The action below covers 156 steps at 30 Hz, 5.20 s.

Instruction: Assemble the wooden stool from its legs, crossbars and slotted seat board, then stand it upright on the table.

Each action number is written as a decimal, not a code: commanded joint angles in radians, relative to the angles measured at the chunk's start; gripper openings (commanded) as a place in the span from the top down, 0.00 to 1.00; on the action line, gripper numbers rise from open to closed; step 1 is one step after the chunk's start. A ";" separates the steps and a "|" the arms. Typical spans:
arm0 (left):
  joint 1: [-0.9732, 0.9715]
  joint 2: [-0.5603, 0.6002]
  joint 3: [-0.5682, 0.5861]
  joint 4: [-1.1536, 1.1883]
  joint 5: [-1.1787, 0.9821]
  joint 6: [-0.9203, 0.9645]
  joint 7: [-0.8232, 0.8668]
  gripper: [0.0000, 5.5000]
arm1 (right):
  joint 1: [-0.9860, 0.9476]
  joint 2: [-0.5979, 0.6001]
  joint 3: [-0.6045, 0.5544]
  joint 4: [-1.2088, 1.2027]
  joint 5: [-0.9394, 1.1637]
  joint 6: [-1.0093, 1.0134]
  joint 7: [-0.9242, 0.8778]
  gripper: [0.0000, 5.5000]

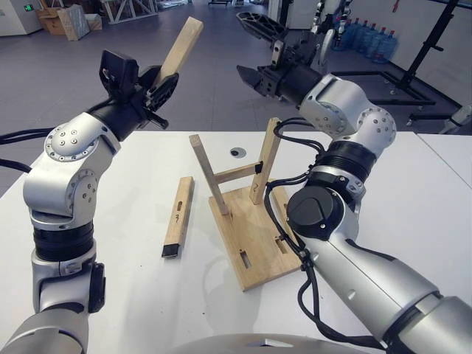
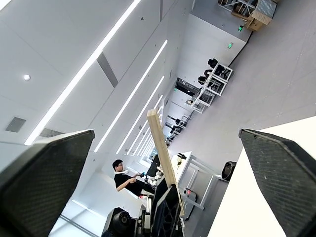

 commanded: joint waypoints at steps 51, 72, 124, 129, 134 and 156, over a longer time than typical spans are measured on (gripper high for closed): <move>-0.010 -0.110 -0.074 -0.054 -0.005 0.049 0.044 0.77 | 0.129 -0.006 0.615 0.053 0.218 -0.546 0.021 0.83; 0.000 -0.138 -0.058 -0.065 -0.049 0.119 0.086 0.63 | 0.152 -0.074 0.648 0.003 0.116 -0.557 0.072 0.93; 0.172 -0.199 0.384 0.047 -0.358 -0.050 0.397 0.57 | 1.200 -0.244 0.792 -0.582 -0.383 -0.839 0.351 0.93; 0.180 -0.199 0.372 0.051 -0.352 -0.062 0.391 0.57 | 1.195 -0.274 0.809 -0.519 -0.445 -0.858 0.382 0.93; 0.192 -0.197 0.360 0.047 -0.348 -0.071 0.391 0.57 | 1.205 -0.290 0.834 -0.480 -0.493 -0.877 0.424 0.93; 0.205 -0.191 0.310 0.047 -0.323 -0.108 0.383 0.57 | 1.255 -0.343 1.003 -0.319 -0.836 -1.141 0.492 0.93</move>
